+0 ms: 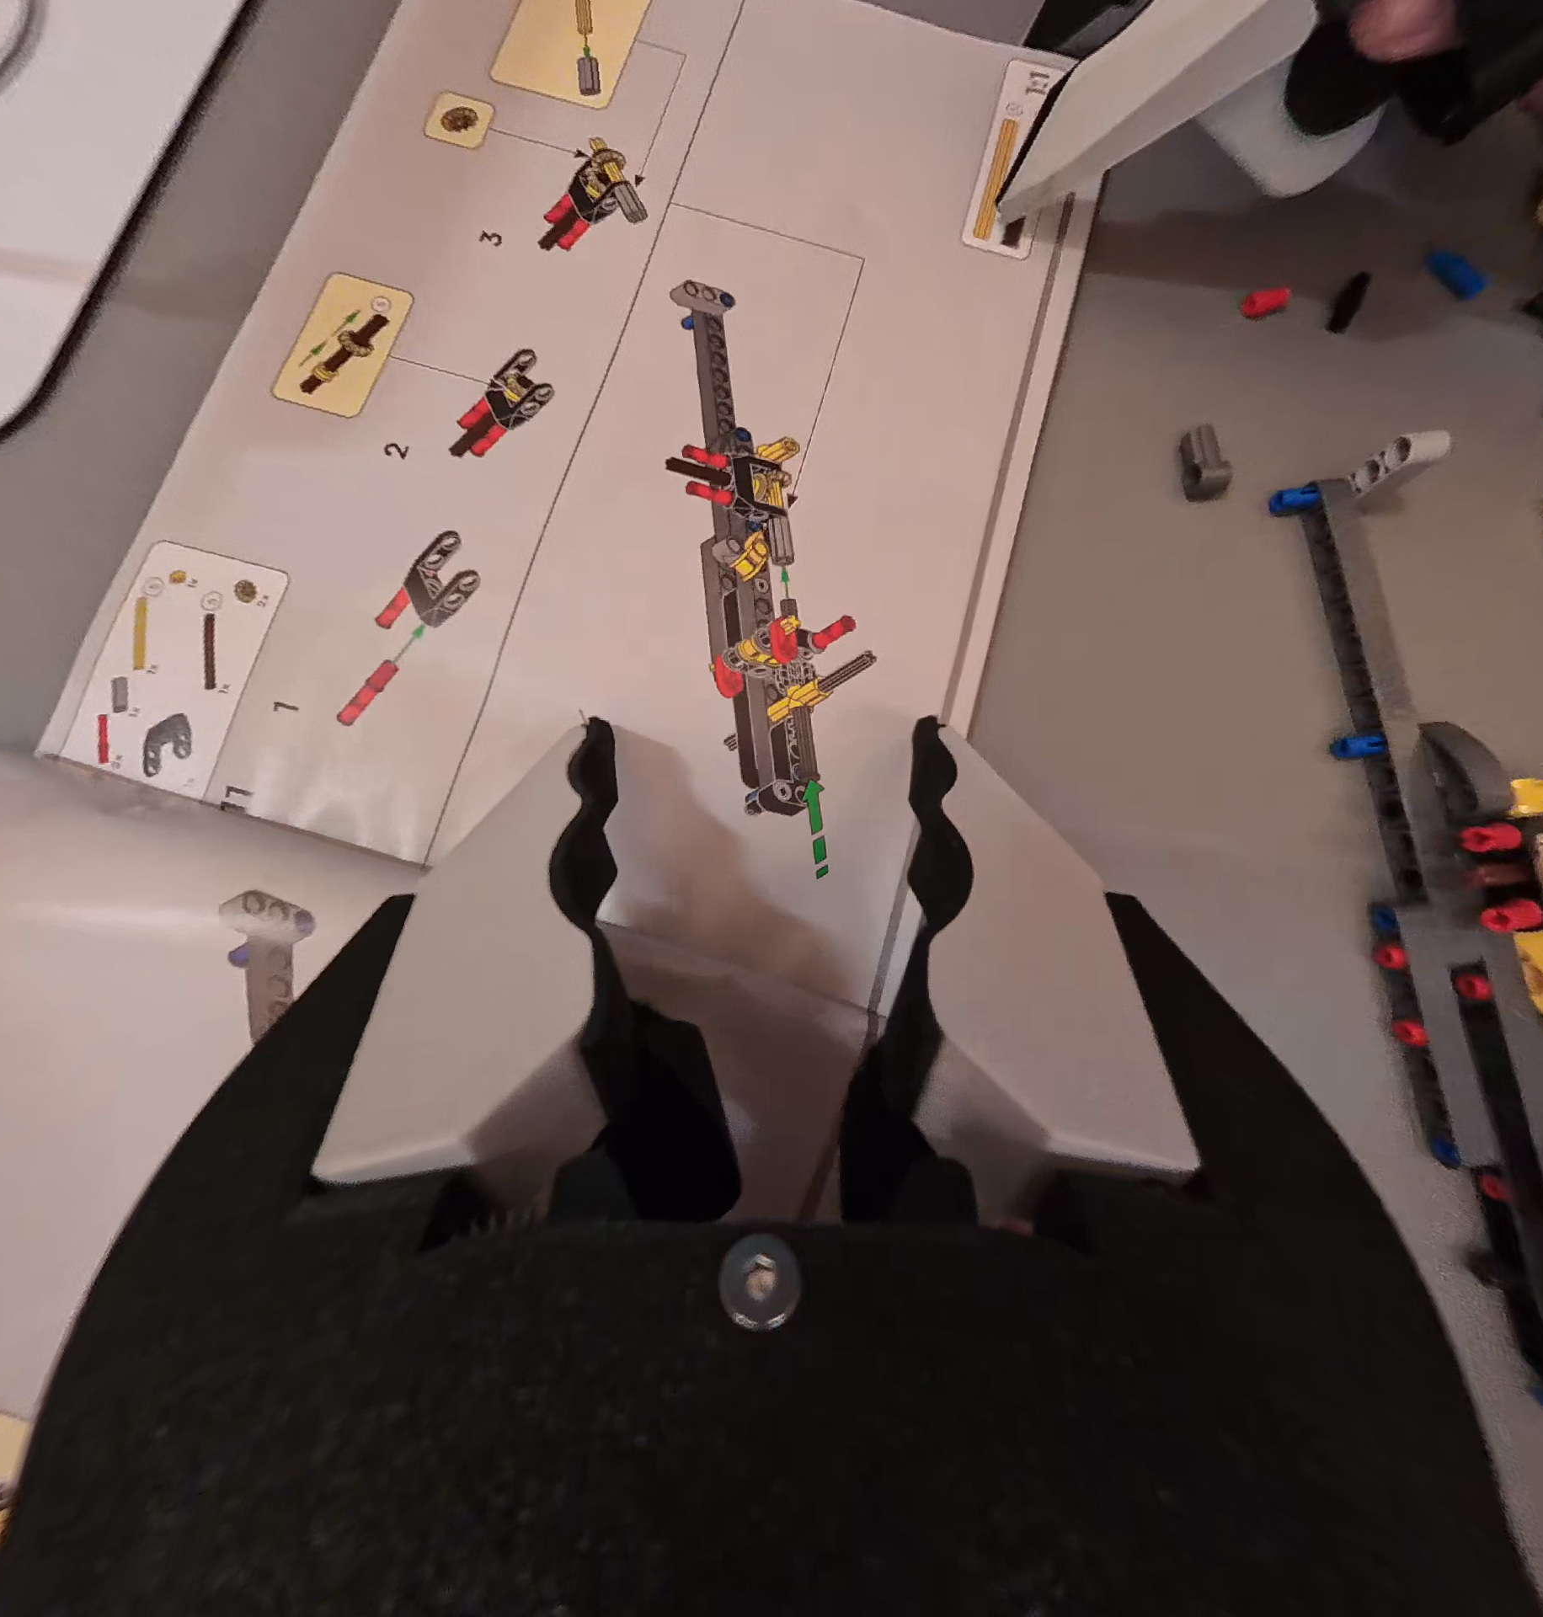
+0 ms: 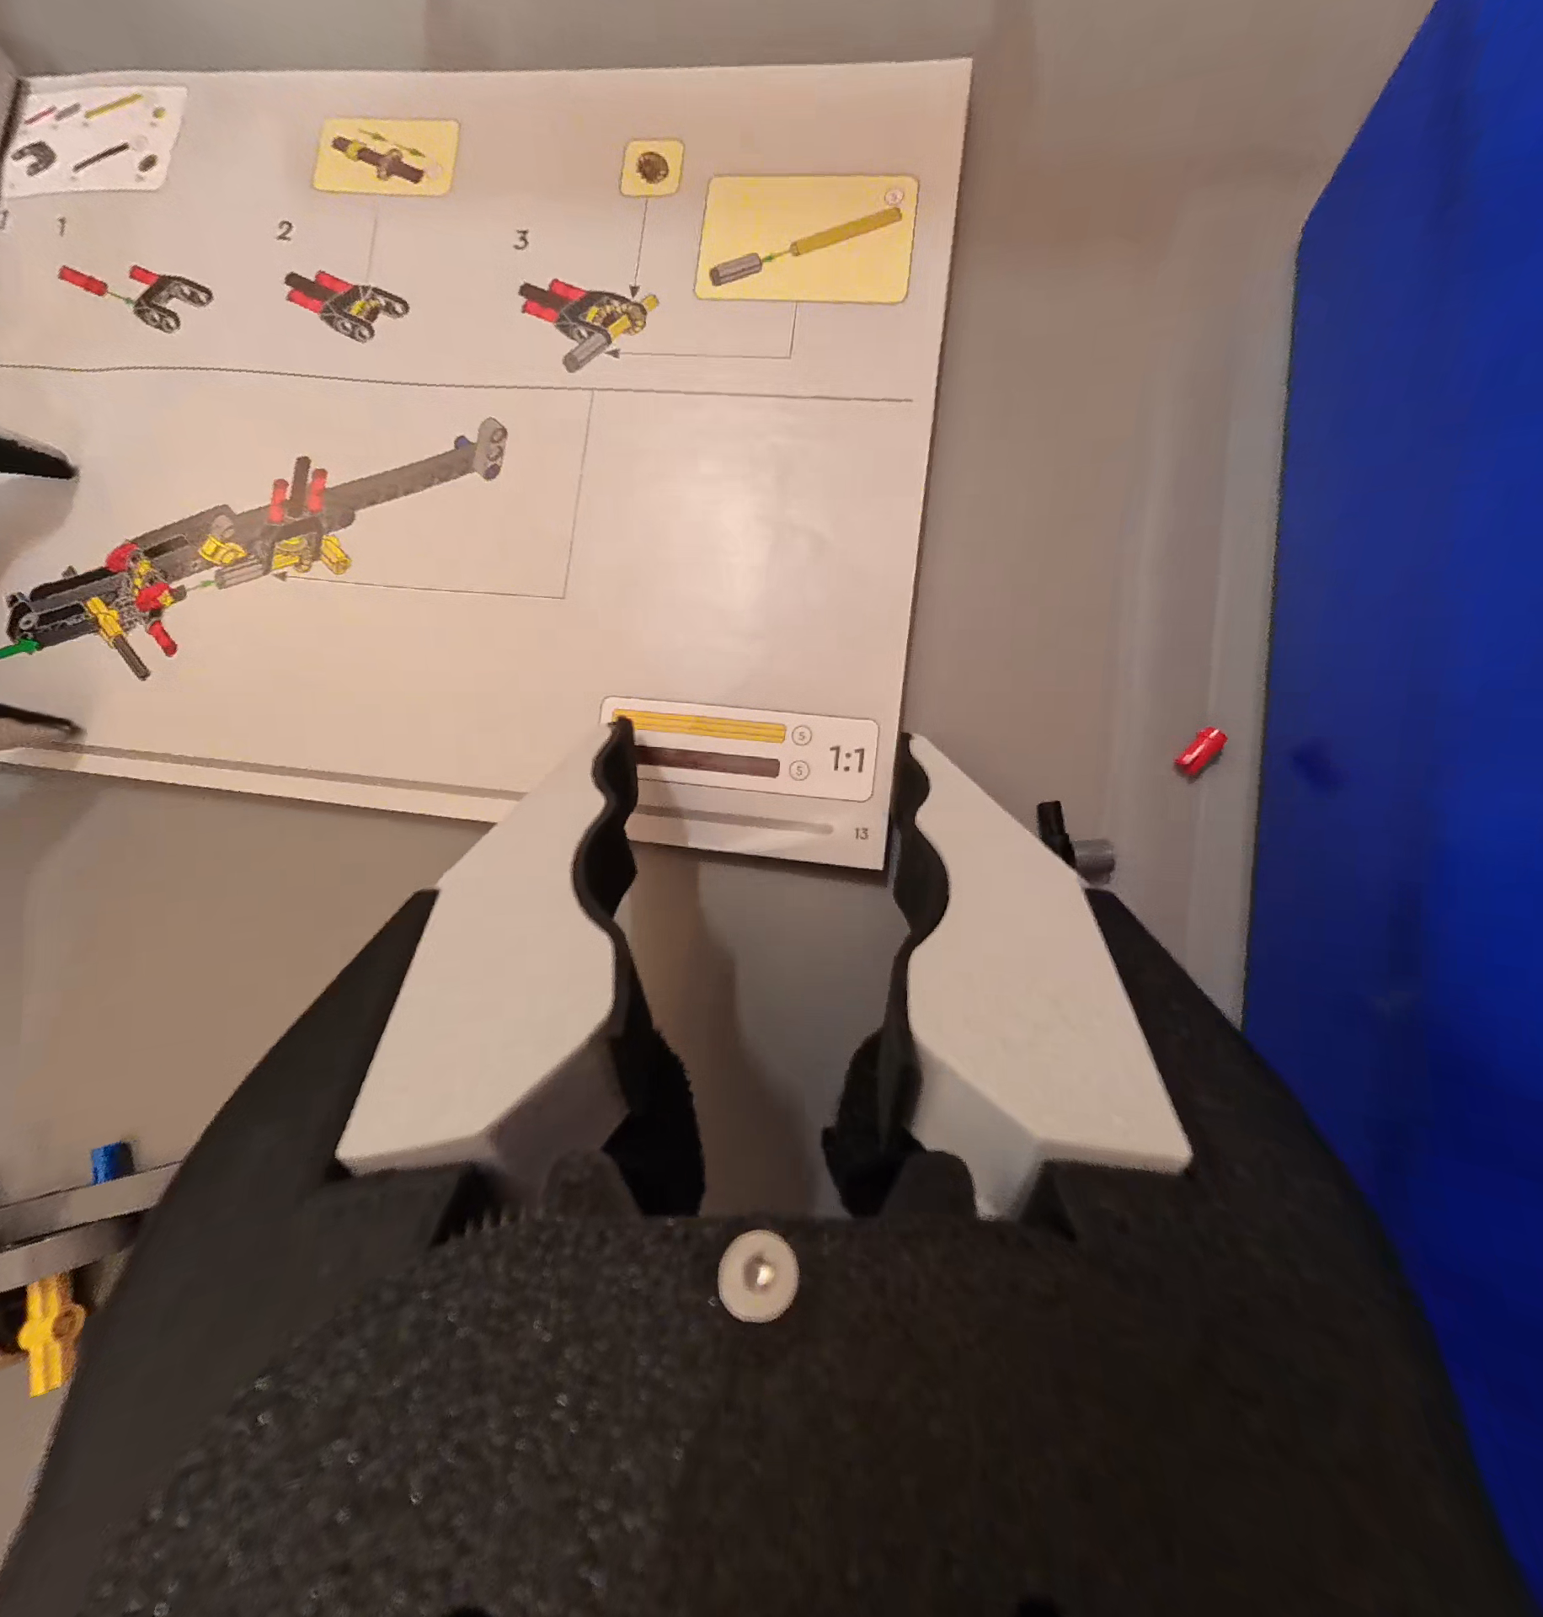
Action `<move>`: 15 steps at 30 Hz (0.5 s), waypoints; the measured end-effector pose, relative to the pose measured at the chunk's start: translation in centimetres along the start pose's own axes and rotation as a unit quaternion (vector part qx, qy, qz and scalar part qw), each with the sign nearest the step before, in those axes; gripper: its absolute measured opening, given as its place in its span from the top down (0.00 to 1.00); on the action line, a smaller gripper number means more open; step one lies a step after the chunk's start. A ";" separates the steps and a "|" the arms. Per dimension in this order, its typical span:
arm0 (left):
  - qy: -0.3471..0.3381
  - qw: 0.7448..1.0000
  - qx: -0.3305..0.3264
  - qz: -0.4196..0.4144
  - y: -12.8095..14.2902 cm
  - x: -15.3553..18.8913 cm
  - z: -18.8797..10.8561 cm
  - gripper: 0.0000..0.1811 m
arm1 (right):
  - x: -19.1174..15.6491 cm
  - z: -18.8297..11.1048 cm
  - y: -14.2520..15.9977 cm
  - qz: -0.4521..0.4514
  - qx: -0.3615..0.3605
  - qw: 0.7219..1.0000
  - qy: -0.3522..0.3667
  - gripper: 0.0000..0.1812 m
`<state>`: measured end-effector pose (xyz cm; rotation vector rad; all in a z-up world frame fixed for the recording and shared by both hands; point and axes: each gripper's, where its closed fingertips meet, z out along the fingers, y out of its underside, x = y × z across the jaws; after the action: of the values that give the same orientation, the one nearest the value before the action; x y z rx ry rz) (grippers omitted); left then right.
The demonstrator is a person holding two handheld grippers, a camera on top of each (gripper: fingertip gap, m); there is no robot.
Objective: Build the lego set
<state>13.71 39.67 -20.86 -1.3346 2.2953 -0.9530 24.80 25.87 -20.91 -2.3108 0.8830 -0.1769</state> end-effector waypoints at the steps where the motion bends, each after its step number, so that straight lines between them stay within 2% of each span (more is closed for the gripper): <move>1: -0.009 1.000 -0.001 0.008 0.1 0.0 0.1 0.63 | 0.1 0.0 0.0 0.002 -0.007 1.000 0.002 0.69; 4: -0.017 1.000 -0.001 0.007 0.0 0.0 0.2 0.63 | 0.0 -0.6 -0.8 0.018 0.008 1.000 -0.004 0.71; 5: -0.017 1.000 0.002 0.006 0.0 0.0 0.2 0.64 | 0.1 -1.2 -1.6 0.023 0.031 0.999 -0.005 0.76; 7: -0.018 1.000 0.008 0.004 0.0 0.0 0.2 0.64 | -1.1 -2.7 -3.4 0.047 0.085 0.994 -0.050 0.85; 8: -0.018 1.000 0.010 0.003 0.0 0.0 0.3 0.64 | -1.8 -3.1 -3.8 0.061 0.093 0.991 -0.078 0.85; 10: -0.018 1.000 0.011 0.003 -0.1 0.1 0.3 0.64 | -1.7 -2.6 -3.4 0.064 0.073 0.993 -0.071 0.81; 13: -0.017 1.000 0.014 0.003 -0.1 0.1 0.3 0.64 | -0.8 -0.8 -1.3 0.049 0.007 0.998 -0.034 0.68; 15: -0.017 1.000 0.021 0.002 -0.1 0.0 0.3 0.65 | -0.5 -0.8 -0.9 0.060 0.002 0.998 -0.028 0.68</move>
<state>13.94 39.48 -21.01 -1.3201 2.2392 -0.9634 24.65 26.23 -19.69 -2.2410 0.9876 -0.0615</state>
